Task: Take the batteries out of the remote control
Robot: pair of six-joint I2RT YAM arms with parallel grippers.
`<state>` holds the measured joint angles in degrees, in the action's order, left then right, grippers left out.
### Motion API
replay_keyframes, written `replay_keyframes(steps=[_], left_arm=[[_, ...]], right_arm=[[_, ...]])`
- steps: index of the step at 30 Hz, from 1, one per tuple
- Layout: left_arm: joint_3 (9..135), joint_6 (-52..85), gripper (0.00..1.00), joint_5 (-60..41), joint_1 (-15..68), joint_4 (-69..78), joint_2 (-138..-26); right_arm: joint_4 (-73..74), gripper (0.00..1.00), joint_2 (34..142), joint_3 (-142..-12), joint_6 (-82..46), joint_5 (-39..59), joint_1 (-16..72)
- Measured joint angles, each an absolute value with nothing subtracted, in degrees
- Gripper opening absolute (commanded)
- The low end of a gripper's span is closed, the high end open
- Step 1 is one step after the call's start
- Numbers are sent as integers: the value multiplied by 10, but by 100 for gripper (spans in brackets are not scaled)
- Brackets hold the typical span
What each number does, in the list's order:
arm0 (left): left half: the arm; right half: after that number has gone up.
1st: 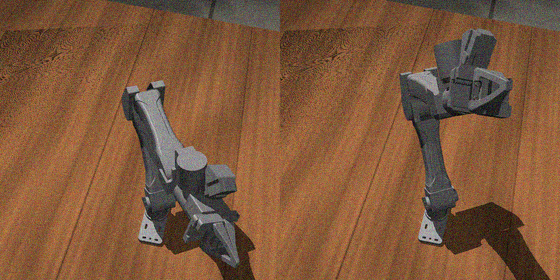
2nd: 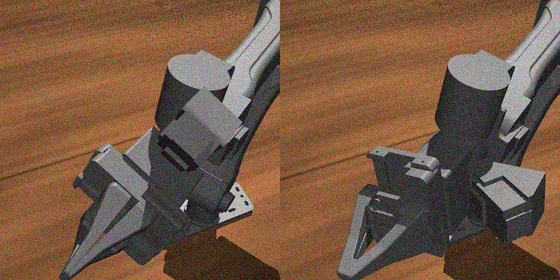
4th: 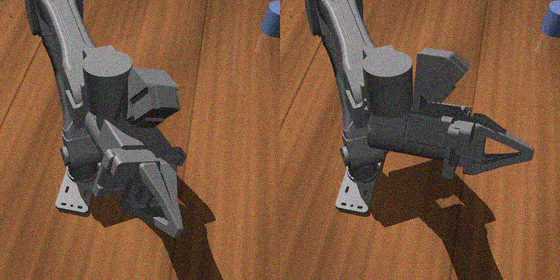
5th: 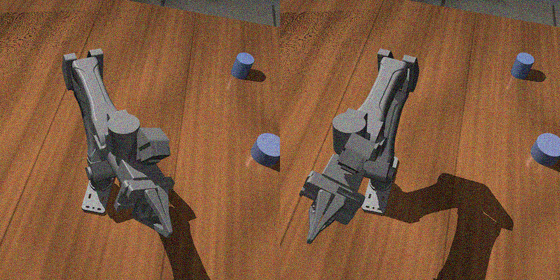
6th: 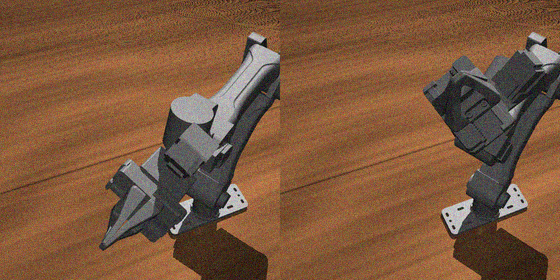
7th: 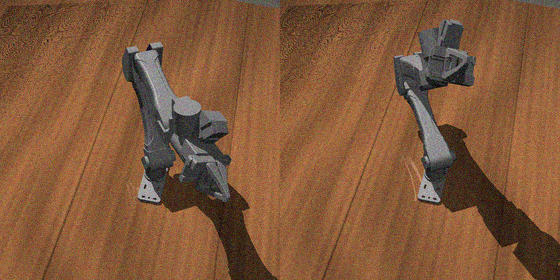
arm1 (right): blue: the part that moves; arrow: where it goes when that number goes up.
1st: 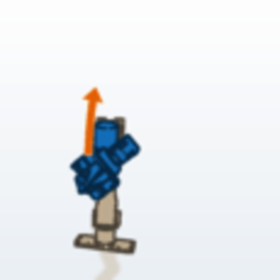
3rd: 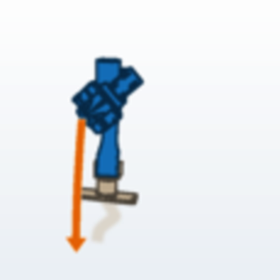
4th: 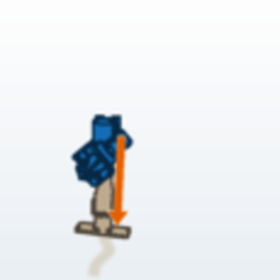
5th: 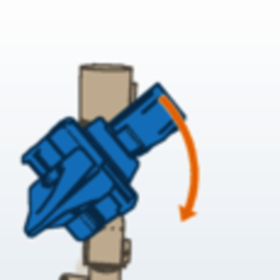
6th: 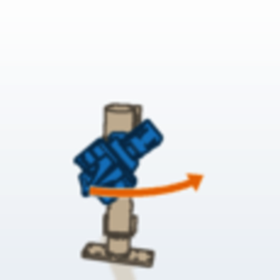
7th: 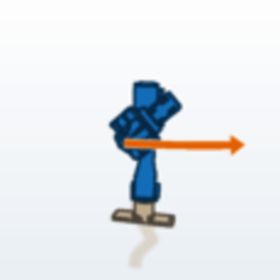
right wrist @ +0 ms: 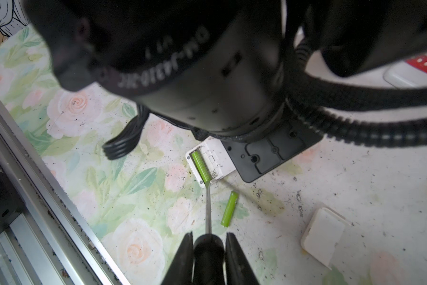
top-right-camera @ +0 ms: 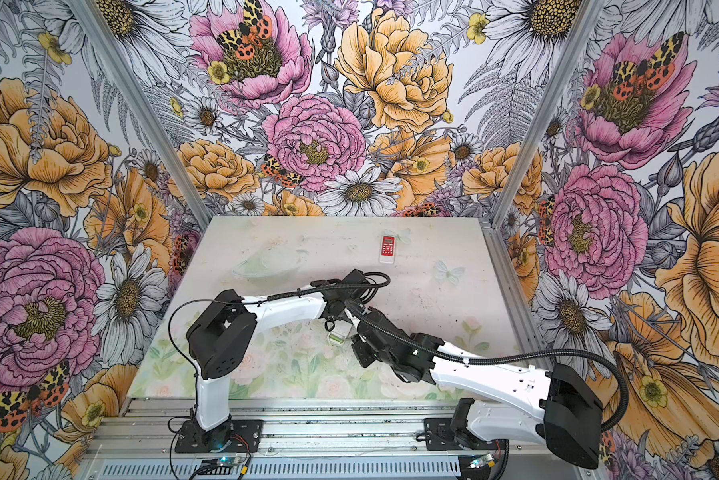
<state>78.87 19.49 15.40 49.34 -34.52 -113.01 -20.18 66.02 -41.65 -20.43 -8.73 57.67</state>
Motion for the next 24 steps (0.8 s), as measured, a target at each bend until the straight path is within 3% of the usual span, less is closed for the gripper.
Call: replay_keyframes(steps=[24], left_arm=[[789, 195, 4, 152, 493, -345, -1130]], right_arm=[[-186, 0, 665, -405, -205, -81, 577]])
